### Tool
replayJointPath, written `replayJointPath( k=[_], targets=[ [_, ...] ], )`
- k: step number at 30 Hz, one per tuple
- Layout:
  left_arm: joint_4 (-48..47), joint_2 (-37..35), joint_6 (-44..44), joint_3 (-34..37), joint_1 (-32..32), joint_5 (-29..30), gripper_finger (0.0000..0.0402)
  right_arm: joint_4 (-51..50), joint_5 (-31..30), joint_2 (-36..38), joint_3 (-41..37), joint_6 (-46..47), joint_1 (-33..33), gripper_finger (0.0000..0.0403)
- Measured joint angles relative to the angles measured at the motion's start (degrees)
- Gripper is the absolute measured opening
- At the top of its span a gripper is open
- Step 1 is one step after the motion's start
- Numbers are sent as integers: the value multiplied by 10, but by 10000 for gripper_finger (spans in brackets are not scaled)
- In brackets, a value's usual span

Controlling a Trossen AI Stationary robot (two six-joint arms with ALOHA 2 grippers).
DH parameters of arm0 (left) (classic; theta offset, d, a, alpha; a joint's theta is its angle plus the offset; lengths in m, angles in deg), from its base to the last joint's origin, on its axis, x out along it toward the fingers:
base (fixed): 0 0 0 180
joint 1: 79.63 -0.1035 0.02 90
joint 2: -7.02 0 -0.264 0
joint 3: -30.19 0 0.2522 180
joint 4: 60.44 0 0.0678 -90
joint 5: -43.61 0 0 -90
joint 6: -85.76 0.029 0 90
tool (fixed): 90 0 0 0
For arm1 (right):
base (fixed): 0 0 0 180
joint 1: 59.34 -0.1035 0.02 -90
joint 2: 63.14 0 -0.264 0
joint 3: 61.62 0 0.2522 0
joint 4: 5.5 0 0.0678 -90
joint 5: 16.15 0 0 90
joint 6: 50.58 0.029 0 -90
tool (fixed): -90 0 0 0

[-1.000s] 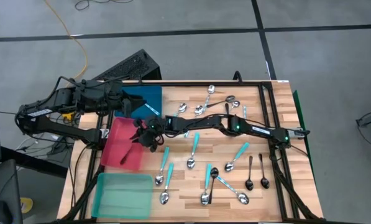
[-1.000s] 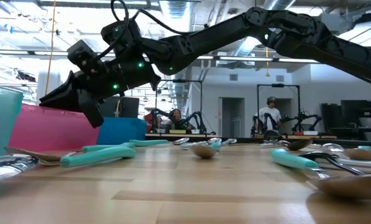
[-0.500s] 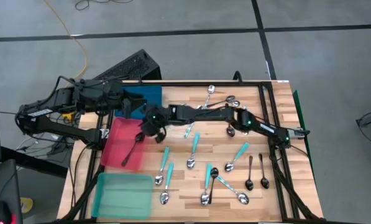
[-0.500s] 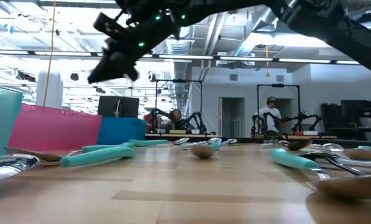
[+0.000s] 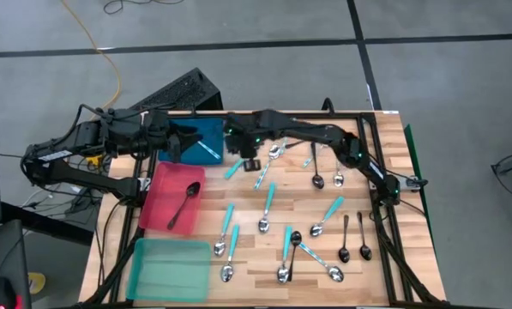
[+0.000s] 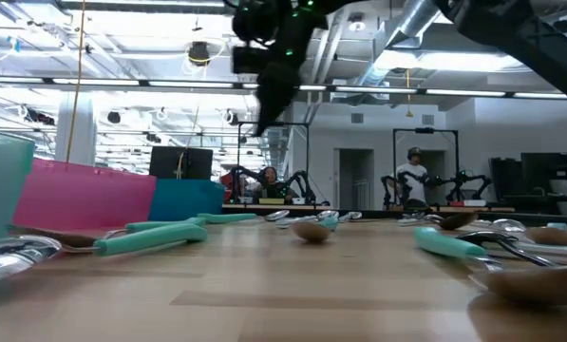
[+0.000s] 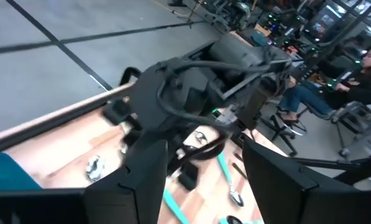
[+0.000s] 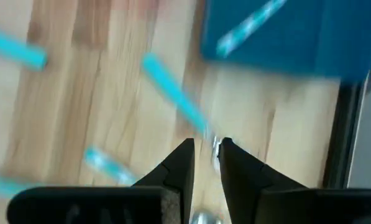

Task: Sort silverware by color (type)
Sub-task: Put the light blue spoon into the light blue bin

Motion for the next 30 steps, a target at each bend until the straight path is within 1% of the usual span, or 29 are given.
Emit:
replayJointPath(
  k=[2, 5, 7, 10, 13, 16, 21, 24, 30],
  targets=[
    [0, 0, 6, 0, 0, 9, 195, -41, 13, 2, 0, -4, 8, 98],
    [0, 0, 16, 0, 0, 18, 195, -97, 64, -1, -1, -36, 20, 98],
    [0, 0, 23, 0, 0, 23, 195, -108, 83, -4, -1, -59, 21, 98],
    [0, 0, 27, 0, 0, 25, 195, -106, 91, -6, -20, -101, 18, 98],
    [0, 0, 27, 0, 0, 25, 195, -67, 91, -6, -49, -127, 10, 98],
    [-1, 0, 27, 0, 0, 25, 195, -25, 90, -7, -61, -141, 1, 98],
    [-1, 0, 27, 0, 0, 25, 195, 113, 89, -8, -97, -143, -15, 98],
    [-1, 0, 23, 0, 0, 26, 195, 150, 90, -8, -98, -144, -17, 98],
    [-1, 0, 20, 0, 0, 26, 195, 179, 90, -7, -97, -173, -7, 98]
  ],
)
